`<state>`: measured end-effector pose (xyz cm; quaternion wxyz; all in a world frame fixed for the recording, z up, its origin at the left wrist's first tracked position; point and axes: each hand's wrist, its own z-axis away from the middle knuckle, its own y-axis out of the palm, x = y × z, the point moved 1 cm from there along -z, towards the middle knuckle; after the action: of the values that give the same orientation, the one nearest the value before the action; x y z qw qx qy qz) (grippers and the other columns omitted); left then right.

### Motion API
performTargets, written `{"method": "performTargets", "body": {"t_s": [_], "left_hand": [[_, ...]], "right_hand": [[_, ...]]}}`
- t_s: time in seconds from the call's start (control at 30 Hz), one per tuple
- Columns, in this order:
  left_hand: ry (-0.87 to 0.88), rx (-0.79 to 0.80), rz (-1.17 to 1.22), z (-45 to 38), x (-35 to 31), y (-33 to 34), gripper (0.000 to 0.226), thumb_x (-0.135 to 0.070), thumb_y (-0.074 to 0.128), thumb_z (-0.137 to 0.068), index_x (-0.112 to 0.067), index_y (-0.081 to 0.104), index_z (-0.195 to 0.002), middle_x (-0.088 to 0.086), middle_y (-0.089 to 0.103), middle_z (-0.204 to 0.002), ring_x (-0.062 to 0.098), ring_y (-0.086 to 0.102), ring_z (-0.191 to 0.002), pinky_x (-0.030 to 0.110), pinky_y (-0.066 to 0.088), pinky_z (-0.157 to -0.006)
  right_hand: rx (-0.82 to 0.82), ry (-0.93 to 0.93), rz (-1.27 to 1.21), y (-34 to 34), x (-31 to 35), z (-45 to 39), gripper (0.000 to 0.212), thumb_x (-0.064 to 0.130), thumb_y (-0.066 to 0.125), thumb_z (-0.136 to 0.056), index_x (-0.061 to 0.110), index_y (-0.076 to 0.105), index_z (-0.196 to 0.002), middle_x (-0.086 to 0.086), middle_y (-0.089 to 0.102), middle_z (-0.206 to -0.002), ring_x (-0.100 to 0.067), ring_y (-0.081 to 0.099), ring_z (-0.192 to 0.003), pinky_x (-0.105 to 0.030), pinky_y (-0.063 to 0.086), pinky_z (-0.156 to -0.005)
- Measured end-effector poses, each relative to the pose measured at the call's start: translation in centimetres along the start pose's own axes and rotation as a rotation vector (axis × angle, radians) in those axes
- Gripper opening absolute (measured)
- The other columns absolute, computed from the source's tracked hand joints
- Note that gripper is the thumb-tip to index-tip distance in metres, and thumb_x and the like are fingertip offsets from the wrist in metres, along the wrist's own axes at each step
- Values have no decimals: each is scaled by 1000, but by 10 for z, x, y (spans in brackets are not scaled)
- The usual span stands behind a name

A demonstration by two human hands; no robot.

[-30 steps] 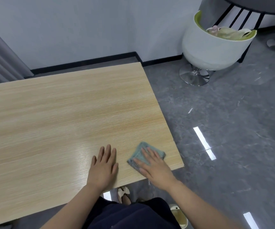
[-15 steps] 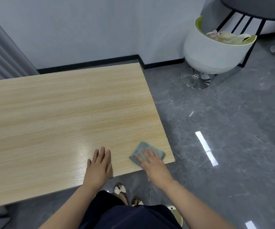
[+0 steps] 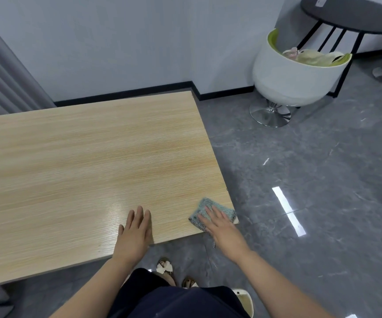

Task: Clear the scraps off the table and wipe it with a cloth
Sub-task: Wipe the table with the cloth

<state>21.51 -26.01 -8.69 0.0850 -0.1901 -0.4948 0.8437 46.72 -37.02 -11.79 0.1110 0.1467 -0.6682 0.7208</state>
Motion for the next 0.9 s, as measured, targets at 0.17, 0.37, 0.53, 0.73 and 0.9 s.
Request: {"method": "performTargets", "body": {"t_s": [0.17, 0.37, 0.53, 0.73, 0.9], "left_hand": [[5, 14, -10, 2, 0, -3, 58, -24, 29, -102, -23, -3, -151, -1, -15, -158, 22, -15, -145, 50, 6, -116], [28, -6, -2, 9, 0, -2, 53, -28, 24, -103, -21, 2, -151, 3, -9, -159, 24, -10, -146, 49, 7, -116], [74, -18, 5, 14, 12, -2, 53, -27, 29, -102, -27, 7, -151, -2, -5, -159, 21, -9, -146, 49, 10, -115], [110, 30, -2, 18, 20, -6, 51, -33, 23, -103, -33, 4, -150, -9, -10, -158, 14, -12, -145, 53, 6, -114], [107, 35, -5, 18, 21, -7, 50, -36, 23, -103, -34, 4, -150, -10, -11, -157, 13, -12, -145, 51, 5, -115]], "right_hand": [[-27, 214, -145, -16, -20, -3, 49, 18, 26, -102, 22, 9, -148, 4, -7, -153, -9, -18, -137, -23, -11, -113], [-188, 445, -103, -2, 5, -3, 71, 0, 41, -95, 23, 1, -149, -5, -1, -158, -19, -13, -143, -28, -14, -114], [-43, 133, -45, 5, 14, 16, 79, 0, 43, -92, 34, -3, -146, 2, 3, -154, -19, -7, -145, -22, -15, -113], [-138, 530, -67, -3, 17, 3, 66, -1, 33, -97, 22, -2, -148, -4, -8, -157, -13, -22, -137, -31, -15, -114], [-6, 344, -60, 27, 71, -7, 118, -13, 74, -50, 23, 15, -146, -10, 30, -150, -30, 21, -138, -35, -6, -113]]}}
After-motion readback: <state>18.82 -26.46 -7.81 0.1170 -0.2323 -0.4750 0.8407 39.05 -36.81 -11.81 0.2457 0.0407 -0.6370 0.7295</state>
